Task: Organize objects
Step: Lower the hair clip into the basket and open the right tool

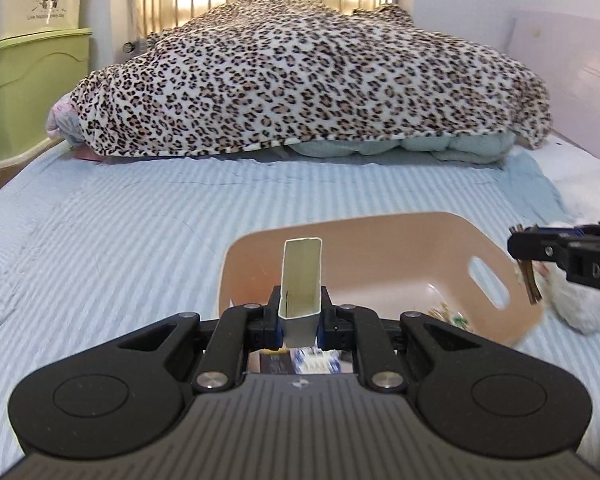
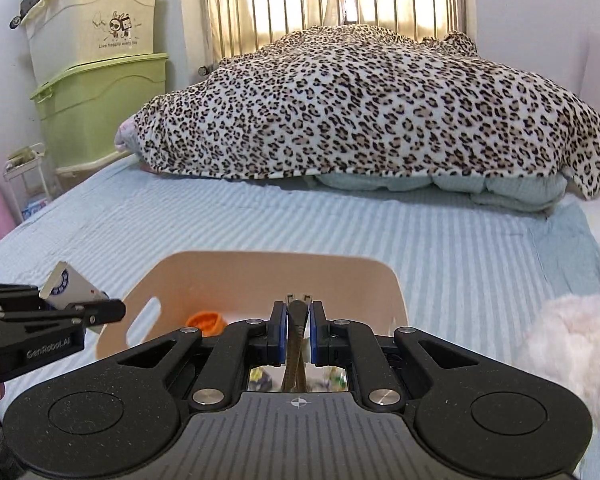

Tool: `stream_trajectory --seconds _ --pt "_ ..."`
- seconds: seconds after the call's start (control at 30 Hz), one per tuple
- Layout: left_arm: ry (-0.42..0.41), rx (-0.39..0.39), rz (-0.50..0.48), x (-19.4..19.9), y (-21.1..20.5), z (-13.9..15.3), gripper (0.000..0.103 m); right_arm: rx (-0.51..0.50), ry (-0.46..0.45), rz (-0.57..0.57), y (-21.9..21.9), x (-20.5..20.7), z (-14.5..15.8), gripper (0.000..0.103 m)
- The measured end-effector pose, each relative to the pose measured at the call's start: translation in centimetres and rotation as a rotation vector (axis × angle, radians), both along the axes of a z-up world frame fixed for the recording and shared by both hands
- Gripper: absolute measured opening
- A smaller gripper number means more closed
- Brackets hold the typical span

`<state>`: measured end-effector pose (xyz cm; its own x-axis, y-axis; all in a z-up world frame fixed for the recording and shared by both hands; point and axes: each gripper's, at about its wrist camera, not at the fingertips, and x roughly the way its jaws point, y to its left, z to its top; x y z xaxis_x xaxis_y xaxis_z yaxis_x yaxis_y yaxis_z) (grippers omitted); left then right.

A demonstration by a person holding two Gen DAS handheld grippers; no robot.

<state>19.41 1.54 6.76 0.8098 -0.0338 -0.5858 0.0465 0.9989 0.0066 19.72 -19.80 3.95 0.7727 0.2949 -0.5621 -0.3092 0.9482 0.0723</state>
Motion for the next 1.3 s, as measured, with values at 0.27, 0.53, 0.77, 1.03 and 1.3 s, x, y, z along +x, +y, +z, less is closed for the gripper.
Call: stream_trajectory --seconds 0.27,0.53,0.77,1.03,1.3 --pt "0.117 0.036 0.045 5.8 -0.2 -3.5 0.016 -0.07 0.028 -0.036 1.4 4.5 -2.0 0.01" --pt "0.257 0.076 0.021 8.2 -0.3 -7.6 0.016 -0.128 0.16 -0.044 2.5 6.7 -6.7 0.01" --pt "0.273 0.05 -0.009 7.5 -0.8 -6.9 0.053 -0.138 0.204 -0.032 2.5 5.9 -7.5 0.031" --pt "0.185 0.049 0.026 4.7 -1.1 -4.0 0.086 -0.115 0.147 -0.039 1.5 2.8 -4.1 0.073" --pt "0.151 0.026 0.084 0.7 -0.8 -2.0 0.09 -0.119 0.123 -0.033 1.0 -1.7 -1.2 0.078"
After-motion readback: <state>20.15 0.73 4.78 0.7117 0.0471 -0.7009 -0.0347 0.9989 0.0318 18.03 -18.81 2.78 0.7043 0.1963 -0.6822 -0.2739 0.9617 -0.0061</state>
